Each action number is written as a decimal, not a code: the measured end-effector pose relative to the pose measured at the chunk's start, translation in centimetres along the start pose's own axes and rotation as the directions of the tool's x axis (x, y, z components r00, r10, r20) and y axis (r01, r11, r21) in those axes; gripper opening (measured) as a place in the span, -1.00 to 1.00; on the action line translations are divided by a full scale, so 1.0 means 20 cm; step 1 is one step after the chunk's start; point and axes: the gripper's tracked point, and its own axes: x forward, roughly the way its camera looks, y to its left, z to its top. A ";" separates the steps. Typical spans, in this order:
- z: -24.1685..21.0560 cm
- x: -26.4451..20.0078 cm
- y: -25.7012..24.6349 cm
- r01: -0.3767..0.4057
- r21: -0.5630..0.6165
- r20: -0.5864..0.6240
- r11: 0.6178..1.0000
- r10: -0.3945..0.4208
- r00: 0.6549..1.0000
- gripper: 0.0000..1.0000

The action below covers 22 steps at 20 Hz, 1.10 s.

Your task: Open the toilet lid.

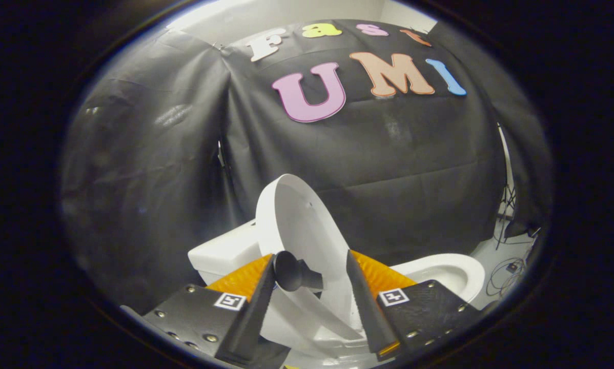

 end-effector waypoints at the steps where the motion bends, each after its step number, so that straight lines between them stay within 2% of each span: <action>1: 0.03 -0.02 0.00 -0.003 -0.001 0.011 1.000 0.003 1.000 0.57; 2: 0.08 -0.04 -0.01 -0.008 0.003 0.024 1.000 0.008 1.000 0.67; 6: 0.33 -0.17 -0.19 0.057 -0.007 0.130 0.998 -0.056 0.990 0.67; 13: 0.77 -0.38 -0.83 0.231 -0.091 0.240 0.969 -0.204 0.949 0.67; 17: 0.83 -0.50 -1.19 0.288 -0.158 0.226 0.944 -0.250 0.942 0.67; 22: 0.81 -0.52 -1.49 0.267 -0.228 0.173 0.937 -0.230 0.958 0.67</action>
